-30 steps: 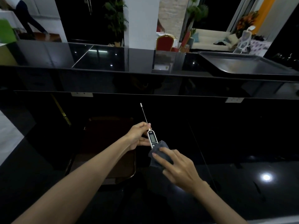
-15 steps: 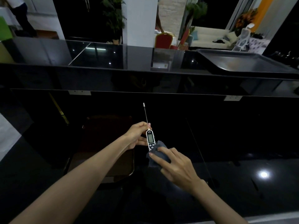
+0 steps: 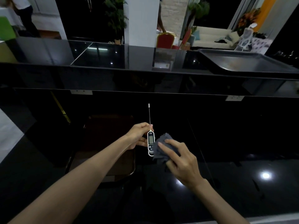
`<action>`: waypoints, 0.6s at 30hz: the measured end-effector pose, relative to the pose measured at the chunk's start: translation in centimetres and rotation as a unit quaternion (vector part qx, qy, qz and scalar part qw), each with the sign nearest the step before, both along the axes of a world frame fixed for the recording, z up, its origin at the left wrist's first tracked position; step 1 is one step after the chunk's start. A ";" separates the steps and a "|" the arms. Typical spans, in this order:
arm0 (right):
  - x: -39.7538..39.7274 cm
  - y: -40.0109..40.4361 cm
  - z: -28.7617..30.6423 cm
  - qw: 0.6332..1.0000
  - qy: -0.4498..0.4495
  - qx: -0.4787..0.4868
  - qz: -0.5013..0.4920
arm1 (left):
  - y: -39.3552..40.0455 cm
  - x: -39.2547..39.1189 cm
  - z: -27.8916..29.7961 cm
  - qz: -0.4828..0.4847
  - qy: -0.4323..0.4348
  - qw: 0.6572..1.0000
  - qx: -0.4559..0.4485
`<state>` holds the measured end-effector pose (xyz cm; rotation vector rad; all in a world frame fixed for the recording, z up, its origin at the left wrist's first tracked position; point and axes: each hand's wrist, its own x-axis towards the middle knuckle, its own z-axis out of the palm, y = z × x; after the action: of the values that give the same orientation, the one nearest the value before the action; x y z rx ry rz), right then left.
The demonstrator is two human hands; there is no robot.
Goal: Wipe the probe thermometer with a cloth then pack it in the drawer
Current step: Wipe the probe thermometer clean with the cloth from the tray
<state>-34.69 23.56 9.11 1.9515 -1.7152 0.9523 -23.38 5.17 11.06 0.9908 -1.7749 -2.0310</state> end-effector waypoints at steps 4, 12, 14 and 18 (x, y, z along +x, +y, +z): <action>1.0 -0.7 -1.3 0.988 0.125 0.072 0.051 | 0.6 -0.2 -0.2 0.000 0.009 0.999 -0.032; 0.2 -0.3 -1.2 0.986 0.149 0.060 0.047 | 0.4 0.5 -0.3 0.003 0.010 1.000 -0.012; 0.2 -0.2 -1.5 0.986 0.142 0.071 0.049 | 0.3 0.6 -0.2 0.001 0.010 1.000 -0.010; -1.4 0.5 -1.8 0.991 0.096 0.083 0.042 | 0.3 1.2 0.0 -0.014 -0.006 1.000 0.011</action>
<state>-36.07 24.07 7.30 2.1575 -1.6601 0.6404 -22.22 5.45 11.08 0.9917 -1.7863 -2.0706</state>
